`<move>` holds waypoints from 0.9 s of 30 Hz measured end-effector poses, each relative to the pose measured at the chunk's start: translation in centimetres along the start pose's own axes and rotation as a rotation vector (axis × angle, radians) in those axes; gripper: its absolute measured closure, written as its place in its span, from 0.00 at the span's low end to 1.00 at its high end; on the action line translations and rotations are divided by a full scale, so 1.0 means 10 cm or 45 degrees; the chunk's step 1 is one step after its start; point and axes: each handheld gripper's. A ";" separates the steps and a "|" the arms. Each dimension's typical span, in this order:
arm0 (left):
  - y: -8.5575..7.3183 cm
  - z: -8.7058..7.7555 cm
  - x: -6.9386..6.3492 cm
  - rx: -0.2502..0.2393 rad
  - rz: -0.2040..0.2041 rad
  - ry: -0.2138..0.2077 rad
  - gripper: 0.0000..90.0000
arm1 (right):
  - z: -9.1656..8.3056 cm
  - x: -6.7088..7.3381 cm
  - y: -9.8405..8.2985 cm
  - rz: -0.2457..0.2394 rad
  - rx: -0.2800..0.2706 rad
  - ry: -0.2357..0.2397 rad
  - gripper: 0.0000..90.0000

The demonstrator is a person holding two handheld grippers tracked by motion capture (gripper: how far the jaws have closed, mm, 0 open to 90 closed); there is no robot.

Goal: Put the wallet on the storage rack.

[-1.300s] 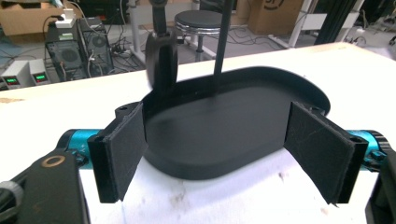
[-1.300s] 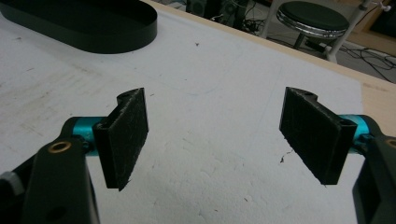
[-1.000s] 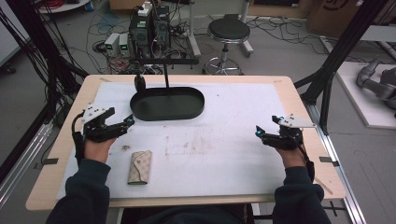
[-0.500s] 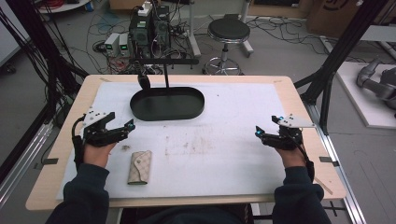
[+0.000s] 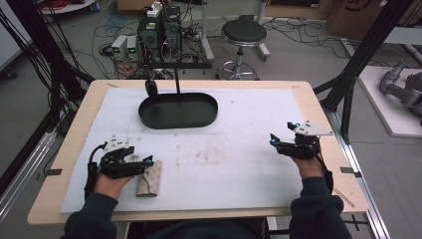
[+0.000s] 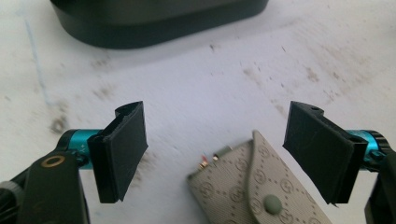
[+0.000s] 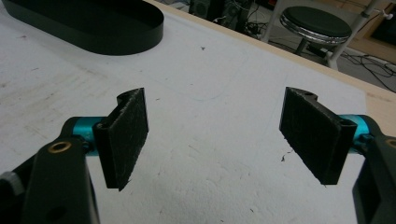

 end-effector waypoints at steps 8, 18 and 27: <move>-0.15 0.09 -0.13 0.104 -0.029 0.007 0.23 | -0.01 0.01 0.01 -0.003 -0.007 0.003 0.27; -0.14 0.26 -0.06 0.196 -0.003 -0.105 0.34 | 0.00 0.01 0.01 -0.008 -0.001 0.001 0.27; -0.09 0.16 -0.12 0.151 -0.027 0.003 0.31 | -0.02 0.00 0.01 -0.004 0.001 -0.005 0.27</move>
Point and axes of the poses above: each handheld gripper's, and its own axes: z roughly forward along the jaws, y roughly out of its top, x roughly to its left, and after that the axes turned 13 degrees about -x, right-handed
